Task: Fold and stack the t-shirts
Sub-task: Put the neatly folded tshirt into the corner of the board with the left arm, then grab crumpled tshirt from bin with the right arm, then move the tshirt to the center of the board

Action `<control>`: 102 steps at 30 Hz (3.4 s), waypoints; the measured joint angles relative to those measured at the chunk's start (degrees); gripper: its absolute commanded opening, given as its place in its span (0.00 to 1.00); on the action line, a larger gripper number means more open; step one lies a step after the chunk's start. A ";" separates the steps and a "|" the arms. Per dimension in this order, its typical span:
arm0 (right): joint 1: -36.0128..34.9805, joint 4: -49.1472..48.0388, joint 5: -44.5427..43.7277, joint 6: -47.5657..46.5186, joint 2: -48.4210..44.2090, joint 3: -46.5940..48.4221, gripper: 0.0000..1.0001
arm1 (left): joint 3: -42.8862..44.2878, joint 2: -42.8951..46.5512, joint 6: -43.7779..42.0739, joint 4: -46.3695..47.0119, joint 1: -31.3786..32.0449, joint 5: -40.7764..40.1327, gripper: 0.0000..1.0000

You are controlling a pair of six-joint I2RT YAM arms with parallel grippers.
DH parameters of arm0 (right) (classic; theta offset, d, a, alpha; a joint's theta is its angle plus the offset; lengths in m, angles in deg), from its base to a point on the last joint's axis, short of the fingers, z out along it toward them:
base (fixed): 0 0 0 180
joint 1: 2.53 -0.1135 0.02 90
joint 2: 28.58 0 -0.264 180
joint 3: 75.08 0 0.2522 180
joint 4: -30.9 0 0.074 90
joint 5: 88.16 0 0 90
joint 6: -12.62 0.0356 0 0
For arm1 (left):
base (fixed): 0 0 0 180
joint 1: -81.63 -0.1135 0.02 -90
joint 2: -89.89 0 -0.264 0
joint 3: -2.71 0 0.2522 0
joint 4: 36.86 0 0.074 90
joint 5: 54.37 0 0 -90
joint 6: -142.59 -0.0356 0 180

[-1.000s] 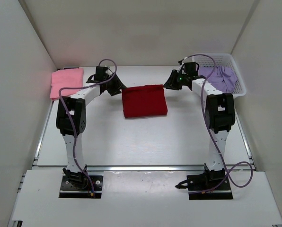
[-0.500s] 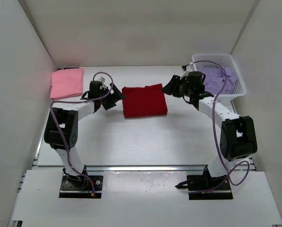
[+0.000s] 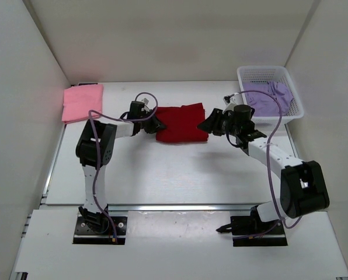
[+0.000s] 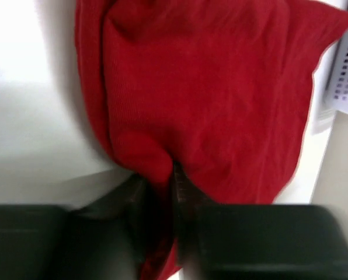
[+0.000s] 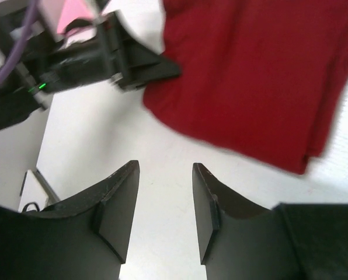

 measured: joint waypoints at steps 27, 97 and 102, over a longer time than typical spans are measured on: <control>1.31 -5.11 7.10 2.82 -8.63 -16.81 0.40 | 19.19 6.23 3.45 -11.96 -36.59 -2.93 0.99; 24.57 51.69 -16.76 -22.45 34.10 92.28 0.00 | -24.37 35.69 -3.41 -3.98 15.74 -0.17 0.98; 12.81 41.31 -11.08 -22.56 17.53 84.74 0.00 | -28.22 37.77 0.66 0.50 9.77 4.55 0.99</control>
